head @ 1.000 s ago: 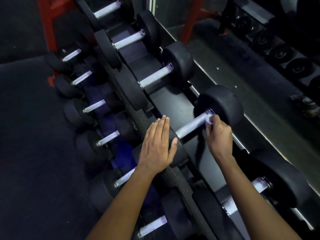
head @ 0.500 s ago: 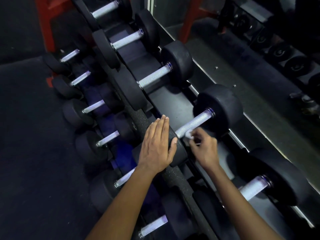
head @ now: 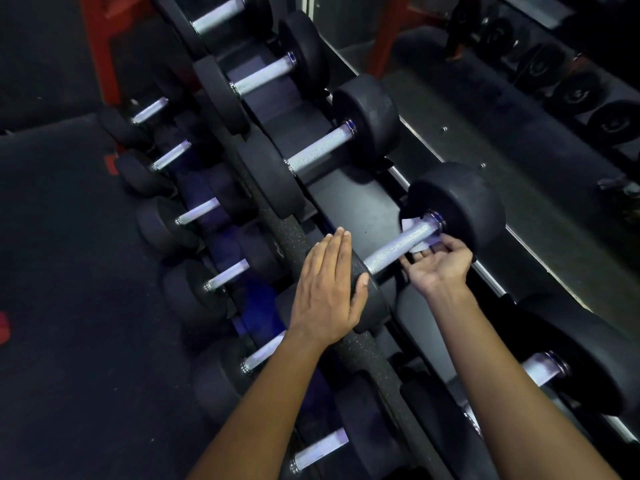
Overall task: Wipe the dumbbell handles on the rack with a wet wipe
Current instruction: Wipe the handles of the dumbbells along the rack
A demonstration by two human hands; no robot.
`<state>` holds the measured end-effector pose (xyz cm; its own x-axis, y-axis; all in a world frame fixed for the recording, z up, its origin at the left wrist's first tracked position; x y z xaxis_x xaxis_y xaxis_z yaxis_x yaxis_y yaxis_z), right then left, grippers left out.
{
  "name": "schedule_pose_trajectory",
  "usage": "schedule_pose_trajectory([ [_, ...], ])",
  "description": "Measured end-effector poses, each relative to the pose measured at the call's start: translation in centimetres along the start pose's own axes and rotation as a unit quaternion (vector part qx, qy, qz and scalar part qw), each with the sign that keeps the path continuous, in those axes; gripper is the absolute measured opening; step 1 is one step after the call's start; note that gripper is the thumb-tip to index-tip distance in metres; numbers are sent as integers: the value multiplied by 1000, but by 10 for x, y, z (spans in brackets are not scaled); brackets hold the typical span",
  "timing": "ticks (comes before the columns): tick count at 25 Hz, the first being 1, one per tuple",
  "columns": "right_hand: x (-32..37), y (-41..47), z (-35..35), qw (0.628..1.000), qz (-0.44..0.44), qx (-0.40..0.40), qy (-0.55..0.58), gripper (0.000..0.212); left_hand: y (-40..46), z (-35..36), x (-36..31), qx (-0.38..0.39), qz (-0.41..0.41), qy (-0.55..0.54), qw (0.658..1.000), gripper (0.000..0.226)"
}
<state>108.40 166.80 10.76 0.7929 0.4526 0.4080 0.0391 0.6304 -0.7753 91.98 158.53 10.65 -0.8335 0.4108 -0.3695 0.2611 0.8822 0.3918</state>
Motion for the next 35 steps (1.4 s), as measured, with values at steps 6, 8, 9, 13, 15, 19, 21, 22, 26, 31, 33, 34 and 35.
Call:
schedule_pose_trajectory([
  [6, -17, 2, -1, 996, 46, 45, -53, 37, 0, 0, 1, 0, 2, 2, 1000, 59],
  [8, -26, 2, -5, 995, 53, 42, -74, 36, 0, 0, 1, 1, 2, 2, 1000, 59],
  [9, -29, 1, -6, 994, 54, 42, -82, 36, 0, 0, 2, 1, 2, 2, 1000, 59],
  [13, -41, -5, -9, 987, 49, 35, -147, 36, 0, 1, 1, 6, 1, 4, 1000, 59],
  [15, -45, -10, -11, 982, 38, 25, -181, 33, 0, 0, 1, 10, 0, 6, 1000, 59],
  [19, -53, -12, -12, 968, 8, 5, -250, 28, 0, 0, 2, 18, 1, 3, 1000, 61],
  [21, -55, -13, -14, 952, -38, -17, -303, 21, 0, 0, 1, 21, 2, -1, 1000, 61],
  [22, -56, -15, -15, 944, -61, -19, -324, 20, 0, 0, 1, 22, 3, -2, 1000, 61],
  [26, -55, -18, -23, 931, -107, -51, -346, 29, -1, 1, 3, 34, 3, -3, 999, 61],
  [31, -50, -17, -31, 870, -185, -182, -420, 38, -2, 0, 2, 51, -1, -4, 999, 62],
  [33, -51, -24, -29, 837, -220, -209, -456, 37, -3, -2, 2, 58, 0, 9, 998, 63],
  [34, -51, -27, -27, 826, -236, -214, -466, 36, -2, -3, 1, 62, 0, 12, 998, 64],
  [35, -51, -30, -24, 824, -245, -205, -468, 33, -2, -5, 0, 72, 1, 10, 997, 65],
])
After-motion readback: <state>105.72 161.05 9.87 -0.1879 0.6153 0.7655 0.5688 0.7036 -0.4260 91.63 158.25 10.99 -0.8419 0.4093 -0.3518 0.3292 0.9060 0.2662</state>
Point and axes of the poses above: each hand's wrist, its own y-axis towards the middle knuckle, its own z-axis out of the palm, x = y × z, the point moved 2 cm from there along y, towards the middle knuckle, and after that the axes turned 12 degrees about z, right-handed, at the moved point
